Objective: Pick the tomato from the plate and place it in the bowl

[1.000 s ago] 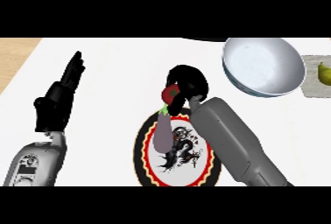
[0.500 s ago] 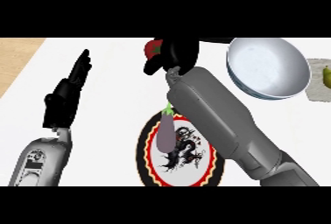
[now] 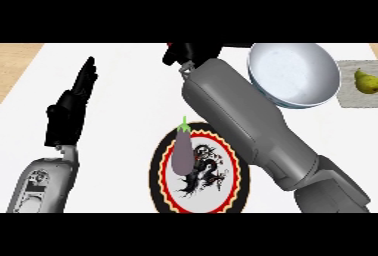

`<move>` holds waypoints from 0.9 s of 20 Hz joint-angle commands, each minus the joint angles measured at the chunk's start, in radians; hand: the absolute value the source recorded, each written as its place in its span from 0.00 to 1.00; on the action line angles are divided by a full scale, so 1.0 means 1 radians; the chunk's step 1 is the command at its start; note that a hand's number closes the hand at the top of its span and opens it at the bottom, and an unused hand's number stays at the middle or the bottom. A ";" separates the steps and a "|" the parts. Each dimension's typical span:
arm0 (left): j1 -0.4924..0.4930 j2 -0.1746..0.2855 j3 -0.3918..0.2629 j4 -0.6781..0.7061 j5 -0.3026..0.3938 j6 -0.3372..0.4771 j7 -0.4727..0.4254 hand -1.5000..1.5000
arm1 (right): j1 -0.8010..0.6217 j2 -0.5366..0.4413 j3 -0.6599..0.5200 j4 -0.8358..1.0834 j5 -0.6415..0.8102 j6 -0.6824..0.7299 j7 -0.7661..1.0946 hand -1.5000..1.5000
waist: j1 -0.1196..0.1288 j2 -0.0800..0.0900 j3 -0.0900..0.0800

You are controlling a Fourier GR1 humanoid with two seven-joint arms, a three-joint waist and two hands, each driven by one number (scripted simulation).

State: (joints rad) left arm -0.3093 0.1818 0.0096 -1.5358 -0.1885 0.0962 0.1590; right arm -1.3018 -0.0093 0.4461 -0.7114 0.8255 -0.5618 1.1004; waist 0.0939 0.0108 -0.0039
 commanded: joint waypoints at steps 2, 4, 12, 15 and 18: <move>0.023 0.019 0.021 -0.025 0.004 -0.001 0.024 0.50 | -0.019 0.009 -0.063 0.092 0.071 -0.198 0.155 1.00 | -0.041 -0.003 0.003; 0.091 0.010 0.026 -0.038 0.010 0.006 -0.022 0.50 | -0.009 -0.003 -0.098 0.088 0.098 -0.230 0.132 1.00 | -0.059 -0.009 0.003; 0.077 -0.005 0.026 -0.023 -0.026 0.043 -0.015 0.50 | 0.081 -0.079 -0.176 0.191 0.179 -0.350 -0.009 1.00 | -0.083 -0.005 0.003; 0.116 0.001 0.025 -0.061 -0.003 0.013 -0.027 0.50 | 0.100 -0.131 -0.199 0.234 0.207 -0.336 -0.032 1.00 | -0.077 -0.005 0.003; 0.126 0.059 0.094 -0.053 0.040 -0.025 -0.033 0.50 | 0.173 -0.180 -0.183 0.208 0.238 -0.280 -0.040 1.00 | -0.090 -0.012 0.003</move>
State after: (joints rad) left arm -0.2248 0.2094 0.0663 -1.5835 -0.1785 0.1016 0.1506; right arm -1.1831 -0.1425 0.2620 -0.5170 1.0201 -0.8287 1.0254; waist 0.0111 0.0026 -0.0004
